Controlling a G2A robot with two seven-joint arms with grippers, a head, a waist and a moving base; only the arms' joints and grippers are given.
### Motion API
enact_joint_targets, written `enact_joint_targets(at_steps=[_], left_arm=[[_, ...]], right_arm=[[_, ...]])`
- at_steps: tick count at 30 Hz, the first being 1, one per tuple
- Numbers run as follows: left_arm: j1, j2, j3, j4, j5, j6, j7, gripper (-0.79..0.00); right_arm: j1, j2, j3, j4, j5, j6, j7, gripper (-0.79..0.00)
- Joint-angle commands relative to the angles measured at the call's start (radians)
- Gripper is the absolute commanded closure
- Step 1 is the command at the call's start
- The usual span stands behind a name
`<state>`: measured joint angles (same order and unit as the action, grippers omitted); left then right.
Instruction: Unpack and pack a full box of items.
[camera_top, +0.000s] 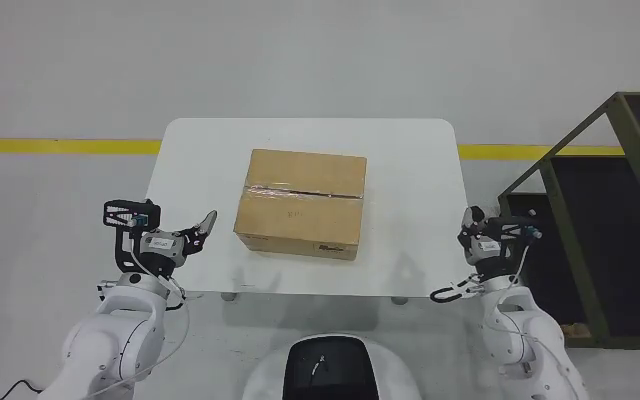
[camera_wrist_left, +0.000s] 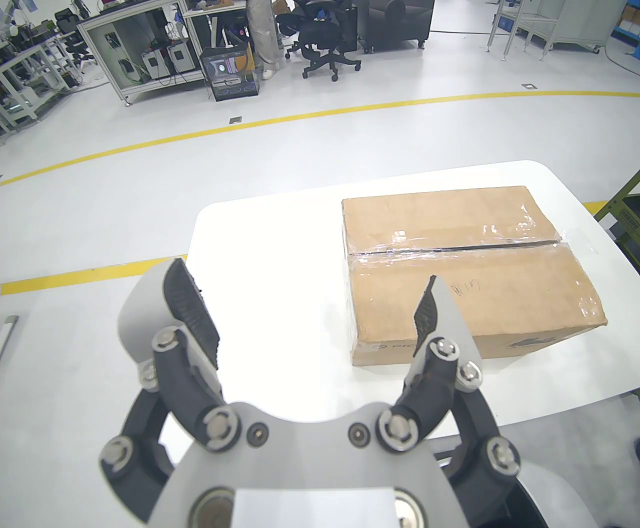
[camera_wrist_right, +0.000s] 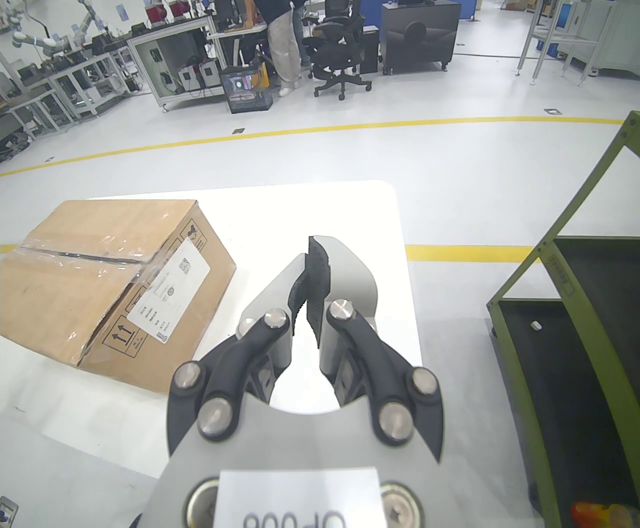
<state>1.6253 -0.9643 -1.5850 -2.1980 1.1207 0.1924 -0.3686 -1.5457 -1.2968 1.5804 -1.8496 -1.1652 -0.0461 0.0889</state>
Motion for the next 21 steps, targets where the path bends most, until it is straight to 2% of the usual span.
enact_joint_targets(at_steps=[1,14,21], left_arm=[[0.000,0.000,0.000,0.000,0.000,0.000,0.000,-0.785],[0.000,0.000,0.000,0.000,0.000,0.000,0.000,-0.785],[0.000,0.000,0.000,0.000,0.000,0.000,0.000,-0.785]], right_arm=[[0.016,-0.002,-0.017,0.025,0.003,0.001,-0.003,0.000],[0.197,-0.020,-0.193,0.276,-0.068,-0.020,-0.046,0.000],[0.200,-0.020,-0.197,0.283,-0.070,-0.025,-0.048,0.000]])
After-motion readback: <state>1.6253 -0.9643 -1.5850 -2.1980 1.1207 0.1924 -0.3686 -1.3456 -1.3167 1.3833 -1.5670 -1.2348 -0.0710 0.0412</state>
